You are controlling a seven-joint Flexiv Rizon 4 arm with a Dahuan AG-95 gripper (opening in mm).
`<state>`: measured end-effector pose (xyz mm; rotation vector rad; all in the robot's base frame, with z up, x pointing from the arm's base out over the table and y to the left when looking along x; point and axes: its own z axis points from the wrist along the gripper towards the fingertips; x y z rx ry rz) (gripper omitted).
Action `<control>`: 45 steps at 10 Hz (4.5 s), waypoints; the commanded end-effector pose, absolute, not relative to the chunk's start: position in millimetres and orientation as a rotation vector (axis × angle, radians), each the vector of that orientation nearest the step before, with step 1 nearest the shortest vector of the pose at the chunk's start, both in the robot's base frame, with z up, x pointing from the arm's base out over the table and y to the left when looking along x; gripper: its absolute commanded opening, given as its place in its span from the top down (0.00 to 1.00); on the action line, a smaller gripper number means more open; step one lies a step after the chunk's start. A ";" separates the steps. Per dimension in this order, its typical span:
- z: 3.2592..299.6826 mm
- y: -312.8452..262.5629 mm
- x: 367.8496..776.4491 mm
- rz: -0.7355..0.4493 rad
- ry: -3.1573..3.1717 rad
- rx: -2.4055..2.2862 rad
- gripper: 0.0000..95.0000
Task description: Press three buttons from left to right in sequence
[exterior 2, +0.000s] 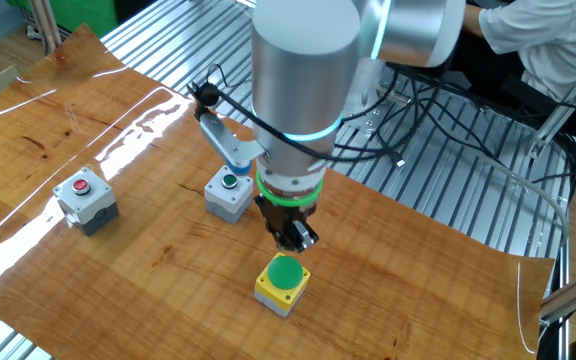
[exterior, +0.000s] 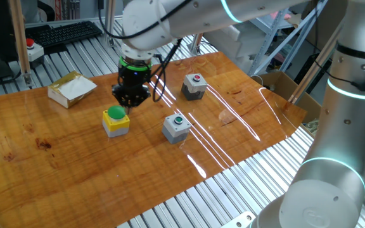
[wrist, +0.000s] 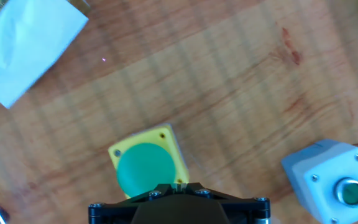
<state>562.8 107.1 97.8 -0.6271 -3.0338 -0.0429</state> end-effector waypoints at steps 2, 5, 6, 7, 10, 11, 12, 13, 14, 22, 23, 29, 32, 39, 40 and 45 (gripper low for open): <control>96.6 110.1 569.4 -0.049 -3.031 -0.641 1.00; 95.3 120.2 580.9 -0.041 -3.022 -0.666 1.00; 95.9 123.7 584.3 -0.040 -3.017 -0.674 1.00; 95.9 125.2 586.1 -0.040 -3.017 -0.675 1.00; 93.3 126.5 588.7 -0.043 -3.015 -0.678 1.00; 92.1 127.2 588.9 -0.044 -3.015 -0.681 1.00; 89.6 128.5 589.1 -0.043 -3.016 -0.682 1.00; 87.0 129.7 590.0 -0.040 -3.017 -0.681 1.00; 86.0 130.1 590.5 -0.042 -3.018 -0.679 1.00; 82.0 132.0 592.5 -0.036 -3.036 -0.660 1.00; 86.4 130.3 591.4 -0.033 -3.030 -0.652 1.00; 119.8 114.1 575.8 -0.001 -3.028 -0.537 1.00; 128.3 100.3 572.4 0.085 -3.021 -0.284 1.00; 110.0 14.8 568.1 0.055 -3.048 0.000 1.00; 103.1 2.3 564.2 0.047 -3.060 0.022 1.00; 95.1 -27.4 560.3 0.026 -3.057 0.161 1.00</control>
